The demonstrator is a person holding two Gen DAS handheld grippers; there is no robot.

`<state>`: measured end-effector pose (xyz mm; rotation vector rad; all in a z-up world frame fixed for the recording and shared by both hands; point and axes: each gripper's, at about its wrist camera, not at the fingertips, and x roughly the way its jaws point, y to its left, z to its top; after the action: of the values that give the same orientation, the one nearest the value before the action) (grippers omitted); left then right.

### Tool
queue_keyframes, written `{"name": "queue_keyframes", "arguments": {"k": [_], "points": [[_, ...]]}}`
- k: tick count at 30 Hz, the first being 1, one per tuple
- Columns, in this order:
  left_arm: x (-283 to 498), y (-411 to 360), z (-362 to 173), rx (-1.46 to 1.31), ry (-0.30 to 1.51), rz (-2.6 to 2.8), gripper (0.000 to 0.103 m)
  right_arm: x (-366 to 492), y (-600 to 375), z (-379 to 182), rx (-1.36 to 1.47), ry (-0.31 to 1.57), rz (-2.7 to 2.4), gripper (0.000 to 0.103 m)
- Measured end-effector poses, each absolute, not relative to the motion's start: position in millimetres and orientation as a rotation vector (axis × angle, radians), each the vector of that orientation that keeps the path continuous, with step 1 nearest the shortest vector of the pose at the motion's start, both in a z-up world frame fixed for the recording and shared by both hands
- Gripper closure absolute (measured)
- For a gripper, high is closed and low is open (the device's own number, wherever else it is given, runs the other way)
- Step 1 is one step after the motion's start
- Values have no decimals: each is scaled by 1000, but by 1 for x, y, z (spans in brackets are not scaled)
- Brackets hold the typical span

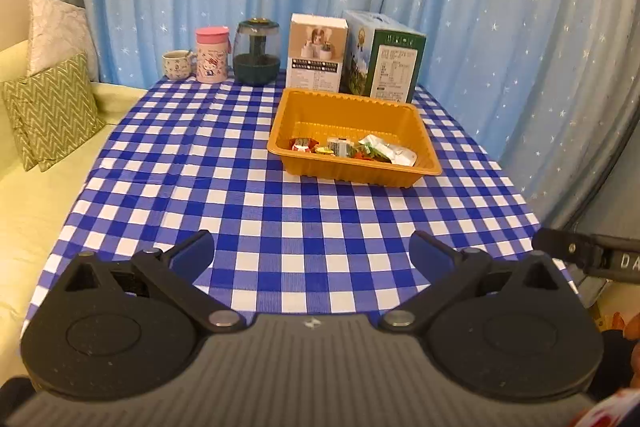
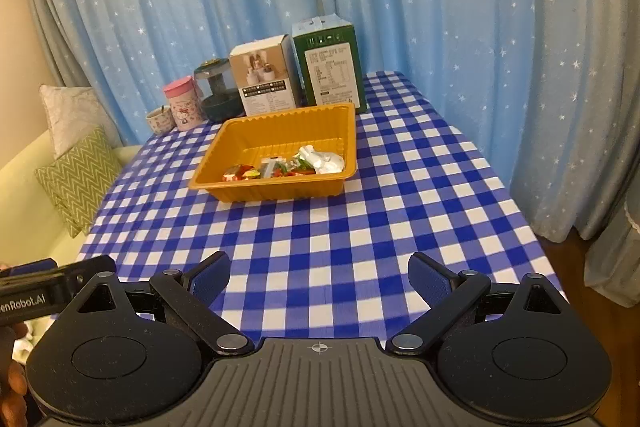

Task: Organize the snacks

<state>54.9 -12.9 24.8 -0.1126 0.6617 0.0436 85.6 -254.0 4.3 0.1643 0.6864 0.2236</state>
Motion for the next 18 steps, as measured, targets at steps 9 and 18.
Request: {"name": "queue_keyframes", "arguments": {"k": [9, 18], "points": [[15, -28, 48, -94, 645, 50, 0, 34, -258, 23, 143, 695, 216, 8], [-10, -37, 57, -65, 634, 53, 0, 2, -253, 38, 107, 670, 250, 8]]}}
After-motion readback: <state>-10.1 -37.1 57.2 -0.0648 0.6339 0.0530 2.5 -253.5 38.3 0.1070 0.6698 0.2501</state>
